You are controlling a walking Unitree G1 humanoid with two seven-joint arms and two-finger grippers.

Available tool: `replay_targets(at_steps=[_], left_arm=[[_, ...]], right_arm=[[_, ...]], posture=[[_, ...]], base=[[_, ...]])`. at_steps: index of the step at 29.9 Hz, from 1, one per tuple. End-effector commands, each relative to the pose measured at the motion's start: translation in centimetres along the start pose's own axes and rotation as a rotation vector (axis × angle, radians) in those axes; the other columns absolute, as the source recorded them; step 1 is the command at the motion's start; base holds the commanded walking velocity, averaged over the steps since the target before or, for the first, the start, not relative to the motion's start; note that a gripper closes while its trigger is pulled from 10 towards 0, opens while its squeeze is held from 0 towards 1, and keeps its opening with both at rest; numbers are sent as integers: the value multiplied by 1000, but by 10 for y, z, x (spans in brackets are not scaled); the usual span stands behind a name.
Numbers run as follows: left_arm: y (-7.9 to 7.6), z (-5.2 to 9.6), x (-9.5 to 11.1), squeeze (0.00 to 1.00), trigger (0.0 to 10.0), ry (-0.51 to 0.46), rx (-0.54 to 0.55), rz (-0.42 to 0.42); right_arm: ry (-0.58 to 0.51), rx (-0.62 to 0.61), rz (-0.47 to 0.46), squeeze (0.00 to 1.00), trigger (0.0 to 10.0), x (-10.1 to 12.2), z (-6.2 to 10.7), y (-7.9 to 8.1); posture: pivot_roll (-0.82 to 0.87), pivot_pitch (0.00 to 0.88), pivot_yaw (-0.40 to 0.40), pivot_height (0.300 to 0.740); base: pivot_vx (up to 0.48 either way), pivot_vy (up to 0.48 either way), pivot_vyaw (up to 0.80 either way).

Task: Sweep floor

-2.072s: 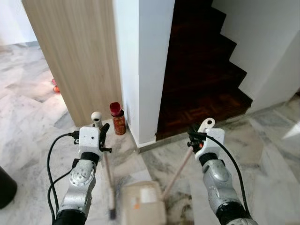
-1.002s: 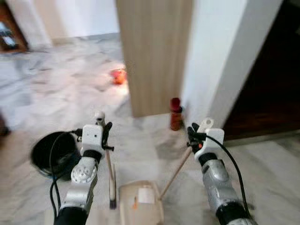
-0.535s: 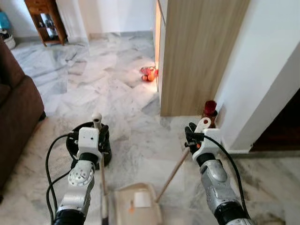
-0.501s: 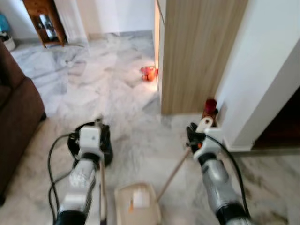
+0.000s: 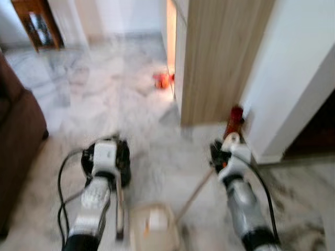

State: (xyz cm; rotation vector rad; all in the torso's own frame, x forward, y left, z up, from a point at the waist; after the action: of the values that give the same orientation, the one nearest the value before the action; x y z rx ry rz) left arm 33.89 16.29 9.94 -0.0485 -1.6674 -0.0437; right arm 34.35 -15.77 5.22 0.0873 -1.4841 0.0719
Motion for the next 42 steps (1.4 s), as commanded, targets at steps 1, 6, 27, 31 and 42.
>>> replay_targets(at_steps=[1,6,27,31,42], left_arm=[[6,-1,7,0,10000,-31,8,-12],[6,-1,7,0,10000,-31,8,-13],[6,-1,7,0,10000,-29,5,-16],[5,-1,7,0,10000,-29,-2,-22],[3,-2,6,0,10000,-26,-15,-38]], right_arm=[[-50,17,-6,0,10000,15,-7,7],[-48,20,-10,0,10000,14,-7,8],[-42,24,-12,0,10000,13,-7,9],[-47,22,-10,0,10000,15,-8,9],[-138,10,-13,0,10000,44,-16,8]], posture=[[101,0,15,740],[103,0,15,740],[103,0,16,740],[101,0,17,740],[97,0,21,740]], base=[[0,345,0],[0,345,0],[0,312,0],[0,0,0],[0,0,0]])
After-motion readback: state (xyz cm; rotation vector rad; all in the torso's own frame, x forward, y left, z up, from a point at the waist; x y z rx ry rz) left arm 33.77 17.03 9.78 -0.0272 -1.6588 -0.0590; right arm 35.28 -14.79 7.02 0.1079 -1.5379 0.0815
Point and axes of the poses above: a point about 5 cm out from each wrist's last joint towards the gripper, its own z axis pointing back from the gripper into the wrist, its own x axis along the axis of the wrist's last joint, y = z × x, the point moved 3 cm from there along -z, pointing out of the wrist towards the gripper, and after that the axes turned 7 degrees about z, right-handed, at the moved point
